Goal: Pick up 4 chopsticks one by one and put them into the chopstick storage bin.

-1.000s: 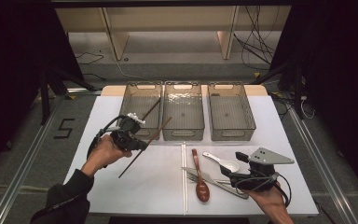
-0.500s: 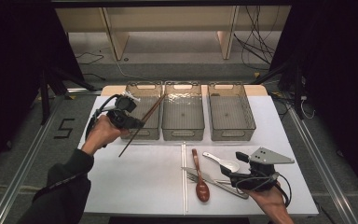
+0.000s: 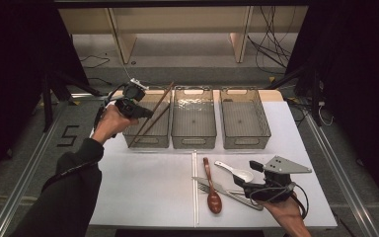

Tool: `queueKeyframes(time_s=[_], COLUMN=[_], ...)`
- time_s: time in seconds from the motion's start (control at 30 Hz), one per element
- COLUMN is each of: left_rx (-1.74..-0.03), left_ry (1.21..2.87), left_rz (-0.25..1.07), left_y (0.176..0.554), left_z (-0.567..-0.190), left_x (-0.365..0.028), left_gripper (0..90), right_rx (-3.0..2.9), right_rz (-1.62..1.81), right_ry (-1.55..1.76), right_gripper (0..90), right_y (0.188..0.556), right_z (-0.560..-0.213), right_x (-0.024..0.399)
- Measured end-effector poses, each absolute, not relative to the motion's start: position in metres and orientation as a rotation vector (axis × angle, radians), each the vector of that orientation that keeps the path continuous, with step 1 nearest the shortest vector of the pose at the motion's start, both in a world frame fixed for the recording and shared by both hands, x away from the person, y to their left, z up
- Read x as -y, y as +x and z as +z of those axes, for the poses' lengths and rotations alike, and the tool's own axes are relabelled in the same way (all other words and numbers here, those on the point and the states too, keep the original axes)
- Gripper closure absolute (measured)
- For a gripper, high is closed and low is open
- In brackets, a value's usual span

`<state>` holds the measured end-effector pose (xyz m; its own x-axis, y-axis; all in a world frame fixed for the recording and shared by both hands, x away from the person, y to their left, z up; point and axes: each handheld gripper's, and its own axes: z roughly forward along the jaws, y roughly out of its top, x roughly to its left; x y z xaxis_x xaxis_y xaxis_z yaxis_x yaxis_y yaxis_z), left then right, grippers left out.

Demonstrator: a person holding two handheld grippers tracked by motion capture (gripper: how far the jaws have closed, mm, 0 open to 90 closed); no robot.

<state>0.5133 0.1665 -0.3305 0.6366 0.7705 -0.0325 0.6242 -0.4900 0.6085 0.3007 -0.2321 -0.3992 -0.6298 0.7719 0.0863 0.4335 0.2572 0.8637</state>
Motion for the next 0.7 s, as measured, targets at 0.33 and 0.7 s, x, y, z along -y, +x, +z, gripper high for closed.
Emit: queueKeyframes(time_s=[0.33,0.7], left_rx=[-1.124,-1.152], left_ry=[2.189,2.121], left_rz=[0.388,0.444], left_y=[0.54,0.555], left_z=[-0.327,-0.333], left_x=[-0.176,-0.185], left_gripper=[84.3,84.2], right_rx=[-2.182,-2.183], right_rz=[1.326,1.33], right_ry=[1.103,1.104], right_gripper=[27.0,27.0], right_y=[0.301,0.3], right_z=[-0.399,-0.399], right_x=[0.232,0.233])
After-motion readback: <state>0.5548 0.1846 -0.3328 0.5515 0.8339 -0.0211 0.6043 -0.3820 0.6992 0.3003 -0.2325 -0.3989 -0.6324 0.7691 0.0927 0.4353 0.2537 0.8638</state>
